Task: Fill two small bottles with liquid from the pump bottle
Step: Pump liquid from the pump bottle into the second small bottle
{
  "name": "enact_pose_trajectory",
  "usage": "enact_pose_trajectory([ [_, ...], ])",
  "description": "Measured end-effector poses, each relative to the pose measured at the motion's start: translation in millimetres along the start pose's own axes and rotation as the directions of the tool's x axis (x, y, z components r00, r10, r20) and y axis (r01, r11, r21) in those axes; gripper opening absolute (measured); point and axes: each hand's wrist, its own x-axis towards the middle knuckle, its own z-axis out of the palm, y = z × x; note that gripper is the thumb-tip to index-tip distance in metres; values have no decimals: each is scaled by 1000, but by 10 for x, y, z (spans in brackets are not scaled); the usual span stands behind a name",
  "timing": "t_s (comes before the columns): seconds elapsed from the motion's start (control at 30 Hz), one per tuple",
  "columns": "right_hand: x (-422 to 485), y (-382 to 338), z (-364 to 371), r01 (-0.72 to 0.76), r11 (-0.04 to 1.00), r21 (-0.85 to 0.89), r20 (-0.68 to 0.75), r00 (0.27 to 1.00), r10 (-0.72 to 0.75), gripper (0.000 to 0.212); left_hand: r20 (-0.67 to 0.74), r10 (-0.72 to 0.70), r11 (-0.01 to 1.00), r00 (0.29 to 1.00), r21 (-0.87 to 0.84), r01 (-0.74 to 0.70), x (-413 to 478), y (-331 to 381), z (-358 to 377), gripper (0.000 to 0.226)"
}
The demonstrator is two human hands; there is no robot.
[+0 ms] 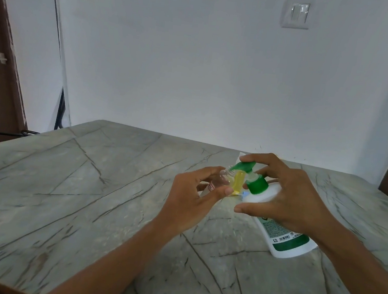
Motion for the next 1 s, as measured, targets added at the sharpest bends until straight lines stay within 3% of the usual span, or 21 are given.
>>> enact_pose_trajectory([
  [0.3, -8, 20, 6, -8, 1000, 21, -33, 999, 9, 65, 24, 65, 997, 998, 42, -66, -20, 39, -8, 33],
  [0.57, 11, 15, 14, 27, 1000, -8, 49, 998, -27, 89, 0, 63, 995, 998, 71, -63, -6, -6, -16, 34],
  [1.0, 6, 2, -2, -7, 1000, 3, -22, 1000, 7, 66, 22, 93, 993, 995, 70, -94, -2, 15, -16, 31],
])
